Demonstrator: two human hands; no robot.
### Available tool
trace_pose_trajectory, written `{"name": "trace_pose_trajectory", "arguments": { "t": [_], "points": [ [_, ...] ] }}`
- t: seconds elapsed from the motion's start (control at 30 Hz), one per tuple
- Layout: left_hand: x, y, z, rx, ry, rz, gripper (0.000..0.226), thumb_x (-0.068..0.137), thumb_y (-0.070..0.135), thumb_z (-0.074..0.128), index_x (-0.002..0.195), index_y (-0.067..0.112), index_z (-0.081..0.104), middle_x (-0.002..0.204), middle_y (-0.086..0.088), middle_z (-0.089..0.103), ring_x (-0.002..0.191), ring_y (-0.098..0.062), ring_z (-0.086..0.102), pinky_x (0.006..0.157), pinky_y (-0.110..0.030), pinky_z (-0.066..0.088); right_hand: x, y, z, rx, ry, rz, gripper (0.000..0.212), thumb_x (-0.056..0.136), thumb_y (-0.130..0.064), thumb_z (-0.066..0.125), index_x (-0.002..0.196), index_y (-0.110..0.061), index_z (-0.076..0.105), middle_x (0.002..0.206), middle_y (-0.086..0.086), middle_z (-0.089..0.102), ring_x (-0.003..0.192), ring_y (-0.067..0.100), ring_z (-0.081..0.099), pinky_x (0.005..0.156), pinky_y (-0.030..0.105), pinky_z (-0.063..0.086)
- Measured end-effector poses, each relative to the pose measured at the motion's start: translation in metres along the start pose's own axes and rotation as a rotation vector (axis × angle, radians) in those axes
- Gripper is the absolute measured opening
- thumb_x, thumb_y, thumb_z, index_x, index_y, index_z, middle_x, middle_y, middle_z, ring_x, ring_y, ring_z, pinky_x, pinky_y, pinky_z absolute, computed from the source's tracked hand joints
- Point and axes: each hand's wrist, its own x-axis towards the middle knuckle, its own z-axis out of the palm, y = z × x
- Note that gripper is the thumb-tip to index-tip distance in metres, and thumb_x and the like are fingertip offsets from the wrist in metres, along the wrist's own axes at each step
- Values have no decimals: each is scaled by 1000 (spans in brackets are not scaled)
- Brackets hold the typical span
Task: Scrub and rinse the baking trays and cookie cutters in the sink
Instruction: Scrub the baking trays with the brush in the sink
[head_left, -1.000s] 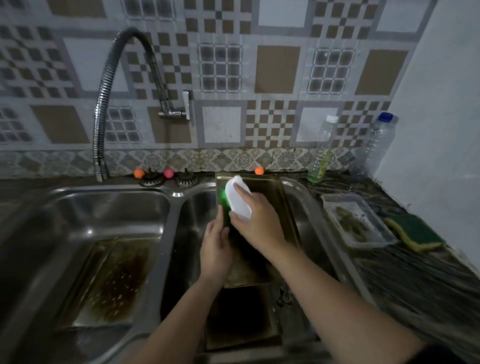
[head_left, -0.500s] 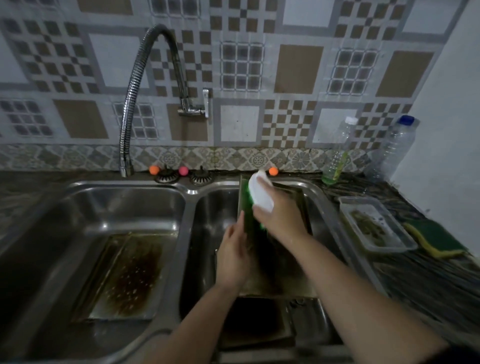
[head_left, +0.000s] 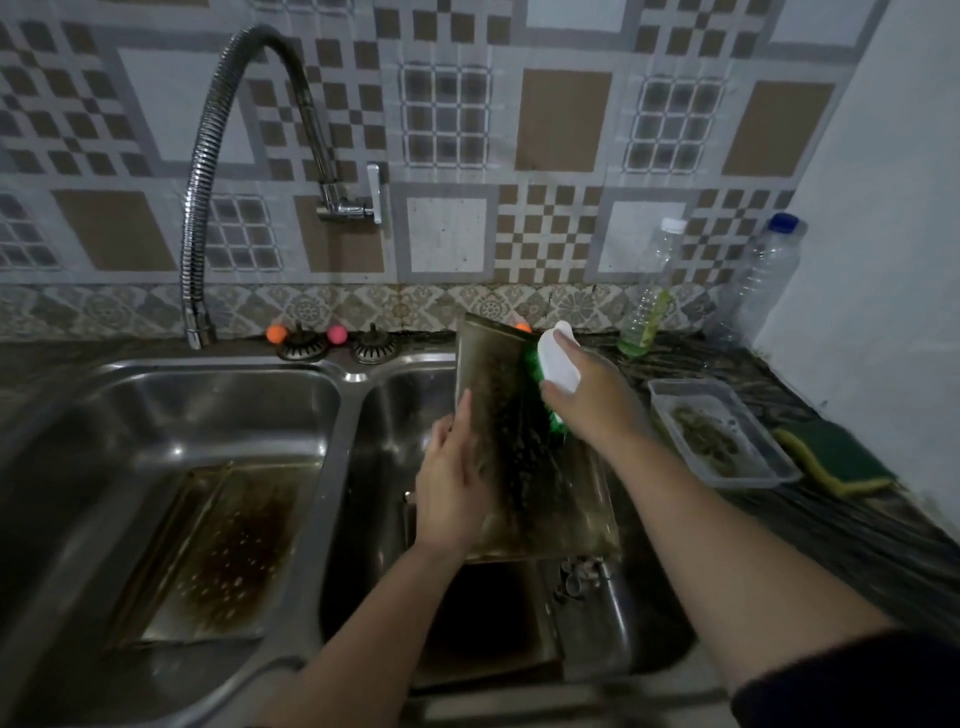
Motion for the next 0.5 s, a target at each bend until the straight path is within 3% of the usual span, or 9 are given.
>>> {"name": "trace_pose_trajectory", "arguments": {
  "t": [0.1,0.2,0.27,0.37,0.5],
  "points": [
    [12,-3,-6,20,114,-60,51,99,13,38,147,27,33,126,0,52,99,-1,50,81,-15,35,-25,16,6,-67,-111,-45,68,89,-35,60,148,-40,28,145,7,43,127,25,44,95,31,40],
    [17,-10,-18,89,144,-83,50,100,18,38,147,33,31,122,5,51,93,3,47,78,-18,35,-78,28,31,-66,-204,-125,70,88,-35,57,147,-46,22,137,9,44,121,27,48,87,37,48],
    [13,-11,-19,125,121,-70,51,99,20,39,147,36,30,122,7,50,95,2,50,81,-19,38,-71,32,35,-148,-155,-163,69,89,-34,56,148,-45,22,133,9,46,117,28,50,83,37,49],
    [0,-4,-8,160,77,-6,54,99,16,40,146,41,29,125,9,48,100,4,51,83,-10,36,-12,25,22,-283,25,-199,67,86,-33,58,144,-44,28,128,8,51,110,30,53,86,38,48],
    [-1,6,-5,146,122,-62,52,100,18,38,146,39,28,123,13,47,95,10,46,76,-2,34,21,14,5,-443,-6,-263,63,87,-32,58,143,-44,31,126,9,53,106,33,56,87,41,49]
  ]
}}
